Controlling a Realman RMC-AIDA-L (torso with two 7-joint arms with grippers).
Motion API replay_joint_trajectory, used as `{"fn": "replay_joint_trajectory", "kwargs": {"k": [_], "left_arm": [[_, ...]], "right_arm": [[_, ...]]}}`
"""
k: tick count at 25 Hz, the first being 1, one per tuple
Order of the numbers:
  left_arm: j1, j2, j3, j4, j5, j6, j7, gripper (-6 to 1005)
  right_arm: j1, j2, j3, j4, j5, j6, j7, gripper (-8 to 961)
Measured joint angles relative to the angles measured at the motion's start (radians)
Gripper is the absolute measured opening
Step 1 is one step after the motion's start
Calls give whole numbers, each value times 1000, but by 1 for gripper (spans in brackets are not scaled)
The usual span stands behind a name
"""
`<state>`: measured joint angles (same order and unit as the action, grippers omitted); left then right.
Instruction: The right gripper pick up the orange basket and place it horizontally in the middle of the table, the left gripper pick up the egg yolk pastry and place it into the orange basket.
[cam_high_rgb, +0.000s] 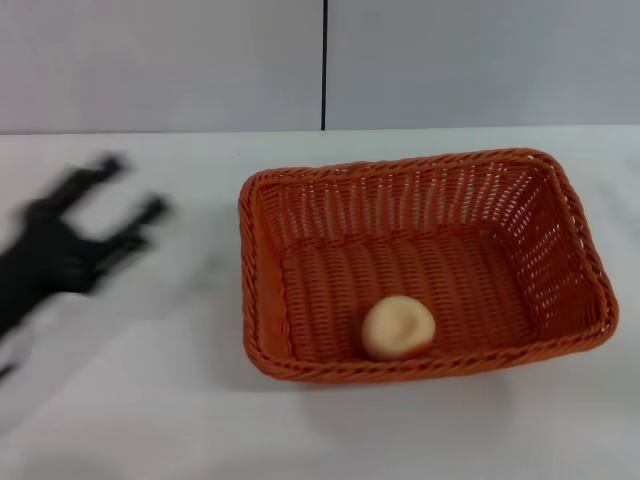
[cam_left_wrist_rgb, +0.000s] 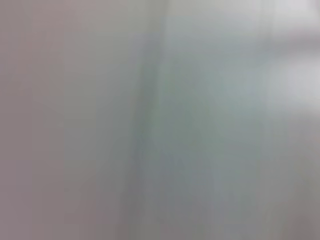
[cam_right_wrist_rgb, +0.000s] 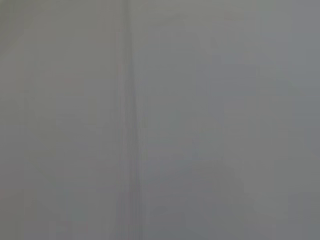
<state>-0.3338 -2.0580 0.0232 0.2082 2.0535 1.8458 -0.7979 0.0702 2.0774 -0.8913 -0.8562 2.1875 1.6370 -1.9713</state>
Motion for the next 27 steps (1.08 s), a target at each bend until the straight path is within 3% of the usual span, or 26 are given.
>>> {"fn": "replay_joint_trajectory", "kwargs": {"k": [5, 6, 12, 18, 23, 27], "left_arm": [[165, 10, -199, 66, -85, 44, -4, 805], [191, 10, -226, 66, -100, 45, -4, 805], [301, 1, -384, 58, -148, 43, 19, 805], [336, -2, -514, 47, -150, -10, 59, 805], [334, 0, -540, 47, -151, -34, 60, 805], [328, -4, -558, 24, -151, -39, 87, 805]], "right_arm": [[86, -2, 226, 271, 0, -4, -103, 638], [114, -3, 305, 374, 1, -12, -183, 638], [160, 0, 406, 534, 2, -35, -388, 638], [177, 2, 500, 594, 3, -131, -449, 638], [183, 1, 604, 679, 3, -175, -514, 638], [188, 2, 612, 686, 0, -170, -550, 638]]}}
